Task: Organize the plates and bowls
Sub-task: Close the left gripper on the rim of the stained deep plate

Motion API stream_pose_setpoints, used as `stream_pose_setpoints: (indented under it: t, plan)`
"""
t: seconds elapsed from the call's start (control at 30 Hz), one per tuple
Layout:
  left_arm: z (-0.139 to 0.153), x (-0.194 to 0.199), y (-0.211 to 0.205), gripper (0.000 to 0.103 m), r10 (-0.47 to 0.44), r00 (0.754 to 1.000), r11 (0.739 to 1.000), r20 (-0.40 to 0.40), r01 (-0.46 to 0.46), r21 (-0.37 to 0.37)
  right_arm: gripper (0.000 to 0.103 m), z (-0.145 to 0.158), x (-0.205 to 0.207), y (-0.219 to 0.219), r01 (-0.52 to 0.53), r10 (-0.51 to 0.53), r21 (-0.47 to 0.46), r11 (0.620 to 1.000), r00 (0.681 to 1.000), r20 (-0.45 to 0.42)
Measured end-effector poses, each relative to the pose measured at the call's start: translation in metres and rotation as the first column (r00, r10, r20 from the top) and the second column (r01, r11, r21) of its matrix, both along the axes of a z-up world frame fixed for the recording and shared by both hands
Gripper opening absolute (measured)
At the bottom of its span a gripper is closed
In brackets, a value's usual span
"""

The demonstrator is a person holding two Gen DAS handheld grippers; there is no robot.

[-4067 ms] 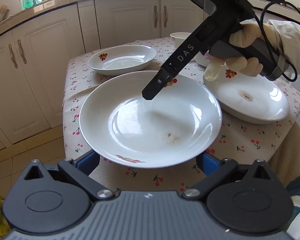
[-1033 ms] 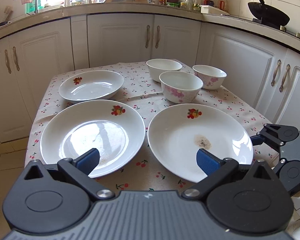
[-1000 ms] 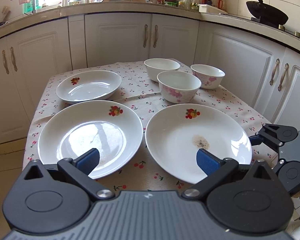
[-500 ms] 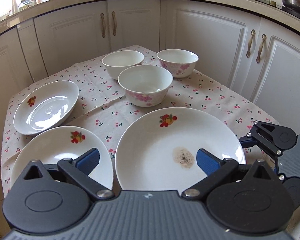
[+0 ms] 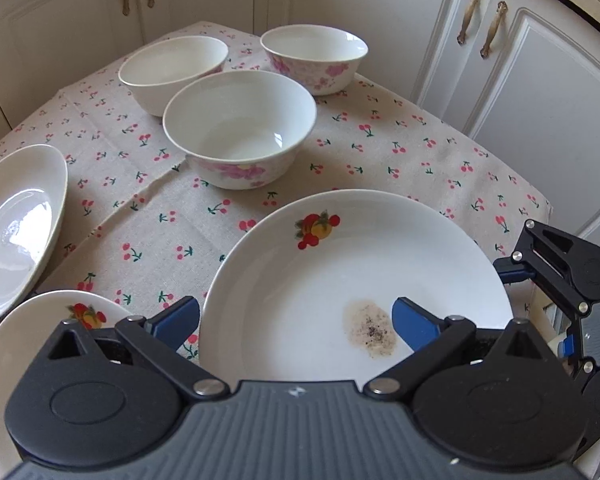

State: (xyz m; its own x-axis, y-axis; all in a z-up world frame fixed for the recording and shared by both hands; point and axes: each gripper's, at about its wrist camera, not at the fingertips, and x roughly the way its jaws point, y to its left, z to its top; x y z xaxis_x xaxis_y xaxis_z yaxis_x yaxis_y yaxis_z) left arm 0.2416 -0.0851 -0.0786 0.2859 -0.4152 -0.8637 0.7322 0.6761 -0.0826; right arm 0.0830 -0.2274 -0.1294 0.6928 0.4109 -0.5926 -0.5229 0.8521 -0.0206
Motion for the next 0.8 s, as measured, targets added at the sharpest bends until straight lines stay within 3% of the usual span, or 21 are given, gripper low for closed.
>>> stream_pose_setpoints:
  t: [0.37, 0.8]
  plan:
    - [-0.011, 0.014, -0.007, 0.100, -0.052, 0.992, 0.997, -0.116, 0.057, 0.042, 0.103, -0.001, 0.001, -0.002, -0.004, 0.003, 0.010, 1.000, 1.000, 0.013]
    - [-0.013, 0.017, -0.010, 0.099, -0.066, 0.987, 0.995, -0.143, 0.076, 0.063, 0.103, 0.001, 0.005, 0.000, -0.023, 0.023, -0.003, 1.000, 1.000, -0.009]
